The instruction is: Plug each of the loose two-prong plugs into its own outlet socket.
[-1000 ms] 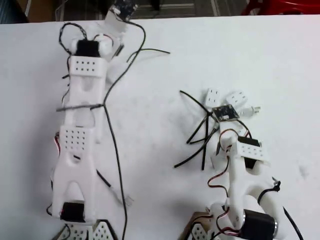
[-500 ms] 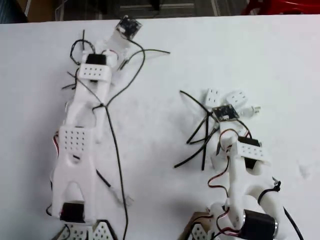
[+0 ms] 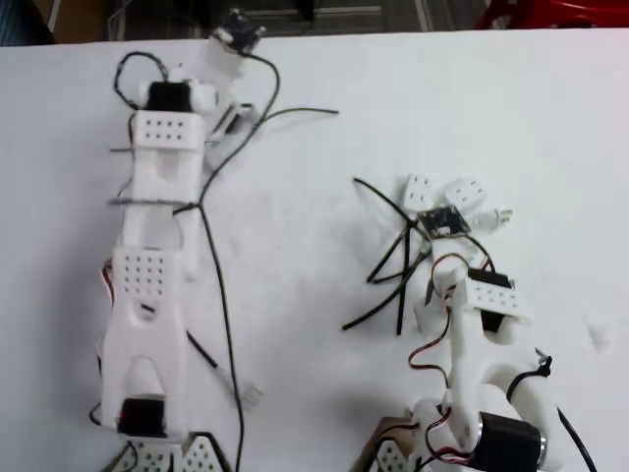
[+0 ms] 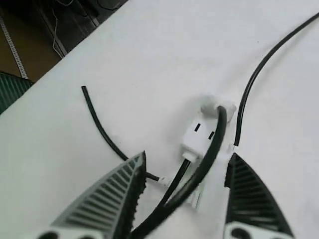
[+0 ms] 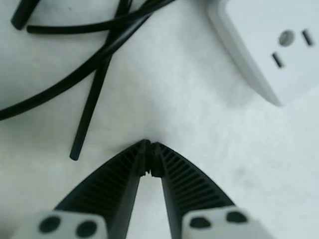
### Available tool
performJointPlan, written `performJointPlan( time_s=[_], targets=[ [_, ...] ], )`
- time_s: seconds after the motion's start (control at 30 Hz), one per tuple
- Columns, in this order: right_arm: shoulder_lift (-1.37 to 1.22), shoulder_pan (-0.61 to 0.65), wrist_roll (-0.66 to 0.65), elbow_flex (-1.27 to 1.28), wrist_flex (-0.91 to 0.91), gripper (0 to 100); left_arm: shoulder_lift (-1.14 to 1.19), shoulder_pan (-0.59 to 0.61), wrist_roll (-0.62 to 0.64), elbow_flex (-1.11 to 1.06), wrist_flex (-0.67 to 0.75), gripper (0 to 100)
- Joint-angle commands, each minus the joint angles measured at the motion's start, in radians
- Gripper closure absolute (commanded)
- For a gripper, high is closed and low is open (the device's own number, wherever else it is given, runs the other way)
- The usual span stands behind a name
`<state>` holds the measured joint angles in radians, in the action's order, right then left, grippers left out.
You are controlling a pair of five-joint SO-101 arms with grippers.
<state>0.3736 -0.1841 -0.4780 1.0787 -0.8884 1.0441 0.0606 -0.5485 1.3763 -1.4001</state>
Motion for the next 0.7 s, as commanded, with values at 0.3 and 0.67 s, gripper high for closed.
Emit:
performJointPlan(
  time_s=[0.3,0.67],
  targets=[
    [0.022,-0.001,0.003,0.002,0.008,97.5,-0.2,0.042,0.006,0.279,-0.391,75],
    [0.022,-0.001,0.003,0.002,0.008,97.5,-0.616,0.076,0.137,-0.229,-0.391,77]
  ],
)
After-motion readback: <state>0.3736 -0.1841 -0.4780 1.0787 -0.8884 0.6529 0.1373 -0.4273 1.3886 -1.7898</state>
